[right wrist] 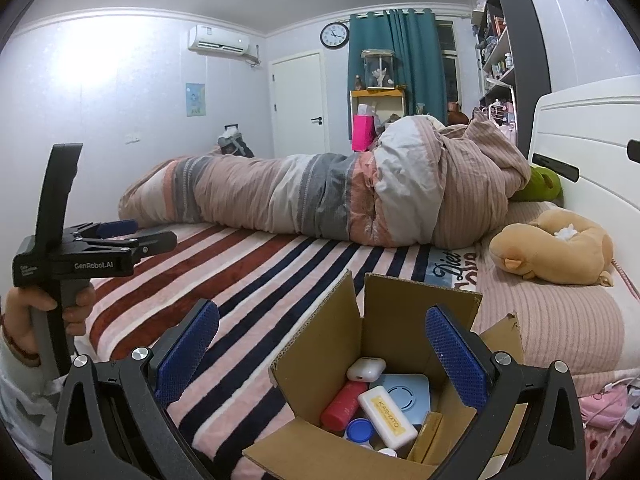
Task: Organize rigid objects
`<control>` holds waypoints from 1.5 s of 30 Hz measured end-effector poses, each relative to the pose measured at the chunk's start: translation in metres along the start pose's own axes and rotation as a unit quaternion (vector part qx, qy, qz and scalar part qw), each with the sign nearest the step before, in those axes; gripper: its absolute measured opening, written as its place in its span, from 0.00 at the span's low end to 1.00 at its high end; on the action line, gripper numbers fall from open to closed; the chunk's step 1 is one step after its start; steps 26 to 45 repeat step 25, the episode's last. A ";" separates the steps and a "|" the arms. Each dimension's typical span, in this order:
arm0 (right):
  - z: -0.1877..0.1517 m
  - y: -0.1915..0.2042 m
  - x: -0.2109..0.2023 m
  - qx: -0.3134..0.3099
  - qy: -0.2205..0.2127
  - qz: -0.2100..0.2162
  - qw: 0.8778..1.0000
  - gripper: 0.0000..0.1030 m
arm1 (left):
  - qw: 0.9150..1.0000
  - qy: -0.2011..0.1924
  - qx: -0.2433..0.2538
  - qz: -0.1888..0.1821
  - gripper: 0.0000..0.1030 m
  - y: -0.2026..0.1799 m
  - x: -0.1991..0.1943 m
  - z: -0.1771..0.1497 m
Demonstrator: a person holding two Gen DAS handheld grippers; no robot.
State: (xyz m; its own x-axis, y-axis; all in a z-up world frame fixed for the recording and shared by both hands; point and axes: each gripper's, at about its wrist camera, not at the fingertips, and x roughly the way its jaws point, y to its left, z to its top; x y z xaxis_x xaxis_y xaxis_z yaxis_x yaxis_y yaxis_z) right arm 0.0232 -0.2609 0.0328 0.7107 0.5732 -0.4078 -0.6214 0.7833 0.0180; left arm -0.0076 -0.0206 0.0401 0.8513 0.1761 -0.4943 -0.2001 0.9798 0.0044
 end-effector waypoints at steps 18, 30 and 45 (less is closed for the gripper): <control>0.000 0.000 0.000 0.000 0.000 -0.002 1.000 1.00 | 1.000 0.001 -0.001 0.001 1.00 0.000 0.000 -0.002; -0.001 0.000 -0.001 0.000 0.001 -0.003 1.000 1.00 | 1.000 0.005 -0.002 0.001 1.00 0.002 0.001 -0.003; -0.001 0.000 -0.001 0.000 0.001 -0.003 1.000 1.00 | 1.000 0.005 -0.002 0.001 1.00 0.002 0.001 -0.003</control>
